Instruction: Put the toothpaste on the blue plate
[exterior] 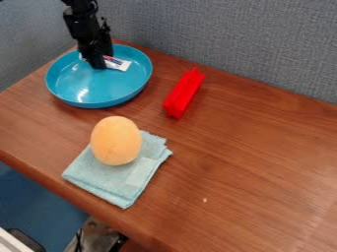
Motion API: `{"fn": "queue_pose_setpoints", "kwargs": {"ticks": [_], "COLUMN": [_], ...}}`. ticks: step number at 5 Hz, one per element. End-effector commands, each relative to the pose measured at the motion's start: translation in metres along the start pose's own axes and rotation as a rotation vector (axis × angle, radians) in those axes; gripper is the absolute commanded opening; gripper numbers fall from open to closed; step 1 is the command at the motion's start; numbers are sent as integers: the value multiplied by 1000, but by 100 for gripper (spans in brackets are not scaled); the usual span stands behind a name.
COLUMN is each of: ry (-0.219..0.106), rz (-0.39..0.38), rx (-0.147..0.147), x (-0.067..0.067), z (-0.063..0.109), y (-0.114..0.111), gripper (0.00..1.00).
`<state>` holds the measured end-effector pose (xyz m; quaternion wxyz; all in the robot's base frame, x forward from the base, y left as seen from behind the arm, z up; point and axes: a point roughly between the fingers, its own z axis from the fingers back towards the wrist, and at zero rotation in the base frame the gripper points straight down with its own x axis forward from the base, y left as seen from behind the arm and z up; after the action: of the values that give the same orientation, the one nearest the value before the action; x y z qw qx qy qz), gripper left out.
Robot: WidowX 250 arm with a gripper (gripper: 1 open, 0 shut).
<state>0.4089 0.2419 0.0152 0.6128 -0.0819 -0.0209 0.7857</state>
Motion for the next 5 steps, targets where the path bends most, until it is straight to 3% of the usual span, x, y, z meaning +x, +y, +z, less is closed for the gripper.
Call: {"fn": "queue_pose_setpoints", "kwargs": {"ticks": [1,5], "ry": [11,28], "rz": [22,-11], "rx": [56,52], "x": [7,-11], "z": [-26,-33], "y": [15,8], "gripper": [0,0]}}
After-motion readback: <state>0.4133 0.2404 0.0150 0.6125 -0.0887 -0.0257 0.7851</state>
